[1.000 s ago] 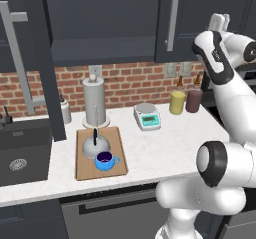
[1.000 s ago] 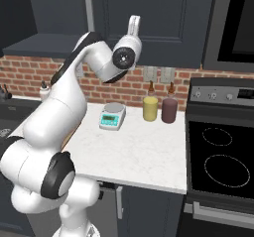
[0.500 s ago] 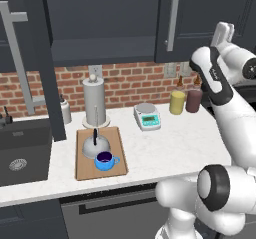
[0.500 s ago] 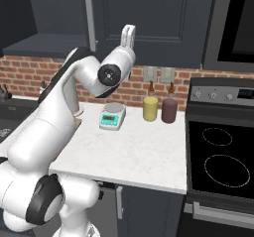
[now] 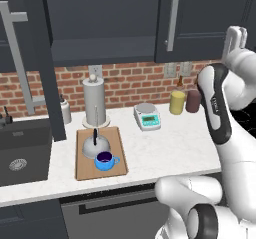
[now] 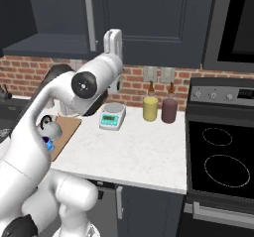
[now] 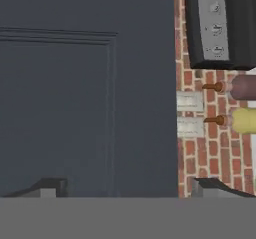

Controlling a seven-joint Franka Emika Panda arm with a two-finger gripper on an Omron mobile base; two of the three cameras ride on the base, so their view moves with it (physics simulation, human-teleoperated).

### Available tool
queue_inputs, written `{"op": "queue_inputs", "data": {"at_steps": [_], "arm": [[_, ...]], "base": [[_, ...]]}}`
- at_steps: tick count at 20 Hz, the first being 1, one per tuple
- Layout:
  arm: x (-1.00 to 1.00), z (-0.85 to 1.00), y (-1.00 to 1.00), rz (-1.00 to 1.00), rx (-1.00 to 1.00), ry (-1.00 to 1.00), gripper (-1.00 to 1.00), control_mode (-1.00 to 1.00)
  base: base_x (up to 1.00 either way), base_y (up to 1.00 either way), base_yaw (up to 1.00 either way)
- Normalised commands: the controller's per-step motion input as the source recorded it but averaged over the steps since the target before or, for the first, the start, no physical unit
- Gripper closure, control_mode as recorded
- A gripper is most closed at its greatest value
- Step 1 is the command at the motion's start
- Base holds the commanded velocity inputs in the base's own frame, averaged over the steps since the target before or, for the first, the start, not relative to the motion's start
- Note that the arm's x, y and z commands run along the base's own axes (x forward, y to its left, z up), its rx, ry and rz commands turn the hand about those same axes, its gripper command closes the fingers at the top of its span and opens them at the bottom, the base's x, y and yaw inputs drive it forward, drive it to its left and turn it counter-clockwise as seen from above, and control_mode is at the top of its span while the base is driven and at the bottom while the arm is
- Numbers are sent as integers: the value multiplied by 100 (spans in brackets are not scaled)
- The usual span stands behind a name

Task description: Pick the kettle from the counter and place it on the tray. Then pick the mug from the cabinet and place it on the tray. Then close the cabinet doors.

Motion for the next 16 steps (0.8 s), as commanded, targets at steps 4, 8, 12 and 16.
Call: {"op": "queue_inputs", "data": {"at_steps": [4,8,12,16], "arm": [[-86,9,23,4,-24,27,-100,-100],[-69,0,45,13,-23,37,-100,-100],[-64,-13,47,22,-16,24,-100,-100],[-49,-25,59,21,-10,9,-100,-100]], "base": [[0,0,0],[0,0,0],[0,0,0],[0,0,0]]}}
